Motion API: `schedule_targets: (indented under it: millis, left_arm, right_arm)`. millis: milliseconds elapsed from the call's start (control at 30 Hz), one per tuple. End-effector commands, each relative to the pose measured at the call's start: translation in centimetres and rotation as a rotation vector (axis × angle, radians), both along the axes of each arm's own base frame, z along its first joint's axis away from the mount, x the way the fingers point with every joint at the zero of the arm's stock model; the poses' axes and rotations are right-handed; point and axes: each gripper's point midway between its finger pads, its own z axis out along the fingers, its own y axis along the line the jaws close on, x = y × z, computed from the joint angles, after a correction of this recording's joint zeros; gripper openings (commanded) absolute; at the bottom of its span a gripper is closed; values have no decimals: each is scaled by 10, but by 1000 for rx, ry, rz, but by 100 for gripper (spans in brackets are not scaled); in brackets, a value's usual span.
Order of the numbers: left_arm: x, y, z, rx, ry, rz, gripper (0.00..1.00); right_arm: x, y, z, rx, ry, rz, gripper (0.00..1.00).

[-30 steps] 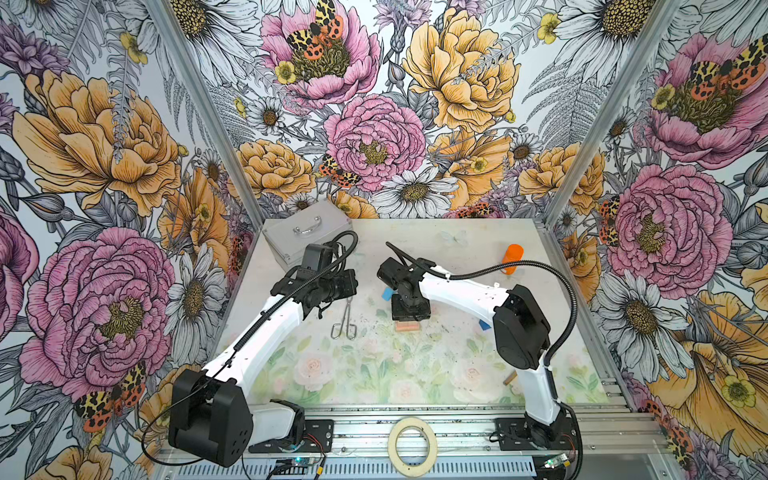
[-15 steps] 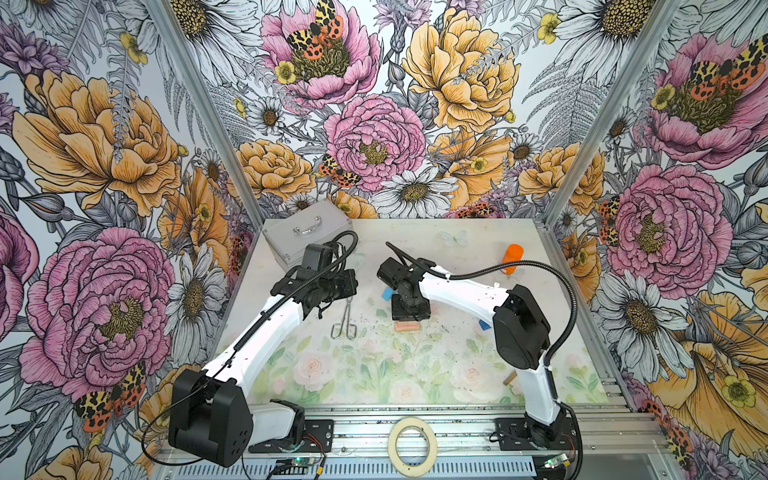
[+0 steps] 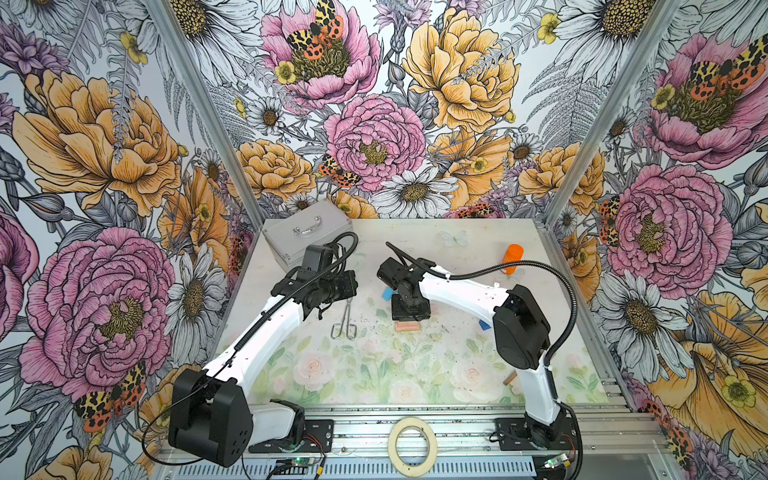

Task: Build the wood block tower
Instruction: 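Lower the dark brown block against the light cubes on the stack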

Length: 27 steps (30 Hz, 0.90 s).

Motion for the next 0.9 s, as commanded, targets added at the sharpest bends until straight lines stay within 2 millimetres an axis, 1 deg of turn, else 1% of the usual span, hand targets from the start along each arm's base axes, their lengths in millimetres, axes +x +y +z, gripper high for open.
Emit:
schedule_targets:
  millis: [0,533,867]
  left_arm:
    - [3,1,5,17,-39,6,2]
    - [2,1,4,18,-36,6,2]
    - [2,2,4,18,-36,7,2]
  right_arm:
    - [5,8,1,13,-15,8,61]
    - [5,10,2,18,-17,9,69]
    - [5,12,5,23,-22,12,69]
